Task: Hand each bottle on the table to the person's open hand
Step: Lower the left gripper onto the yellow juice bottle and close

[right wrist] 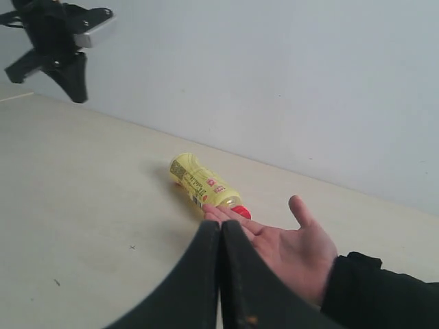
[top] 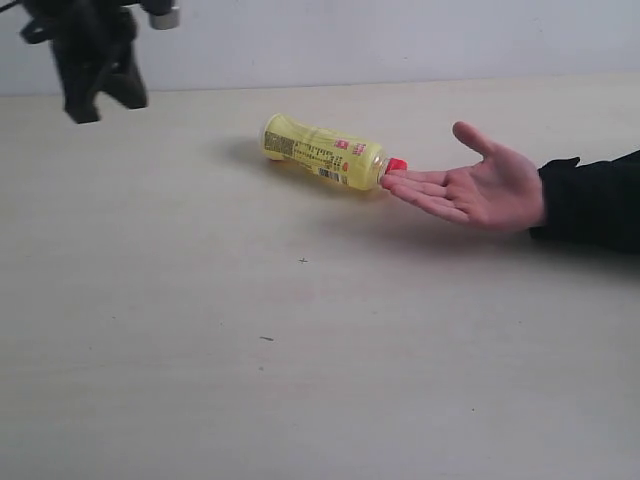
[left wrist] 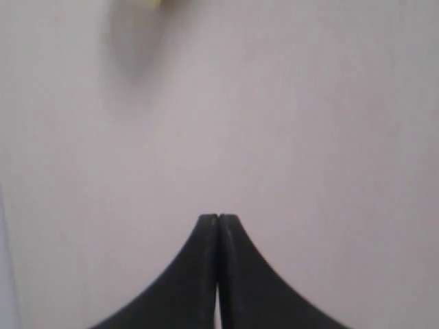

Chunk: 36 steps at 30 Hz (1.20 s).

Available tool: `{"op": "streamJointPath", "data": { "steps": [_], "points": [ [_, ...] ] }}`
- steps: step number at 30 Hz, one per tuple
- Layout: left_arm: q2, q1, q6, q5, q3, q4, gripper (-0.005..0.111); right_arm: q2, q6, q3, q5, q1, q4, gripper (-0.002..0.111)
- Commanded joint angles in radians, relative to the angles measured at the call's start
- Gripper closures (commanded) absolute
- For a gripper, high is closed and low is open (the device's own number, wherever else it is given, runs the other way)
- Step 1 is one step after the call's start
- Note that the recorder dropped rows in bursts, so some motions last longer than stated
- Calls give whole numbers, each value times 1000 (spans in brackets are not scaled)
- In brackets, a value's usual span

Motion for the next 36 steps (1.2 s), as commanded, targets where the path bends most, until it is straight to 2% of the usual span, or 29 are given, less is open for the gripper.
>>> {"op": "streamJointPath", "data": {
  "steps": [1, 7, 11, 12, 14, 16, 18, 20, 21, 36],
  "points": [
    [112, -111, 131, -14, -155, -49, 107, -3, 2, 3, -6, 1, 4, 108],
    [215, -209, 304, -12, -289, -135, 107, -3, 2, 3, -6, 1, 4, 108],
    [249, -231, 333, -123, -301, -129, 106, -3, 2, 3, -6, 1, 4, 108],
    [258, -231, 333, -144, -301, -129, 102, -3, 2, 3, -6, 1, 4, 108],
    [268, -231, 333, -161, -300, -126, 93, -3, 2, 3, -6, 1, 4, 108],
    [282, -231, 333, -172, -300, -119, 75, -3, 2, 3, -6, 1, 4, 108],
    [298, -231, 333, -195, -300, -116, 52, -3, 2, 3, -6, 1, 4, 108],
    [316, -231, 333, -245, -300, -116, 34, -3, 2, 3, -6, 1, 4, 108],
    [329, -231, 333, -274, -300, -116, 29, -3, 2, 3, -6, 1, 4, 108],
    [436, -231, 334, -428, -300, -105, 27, -3, 2, 3, -6, 1, 4, 108]
  ]
}}
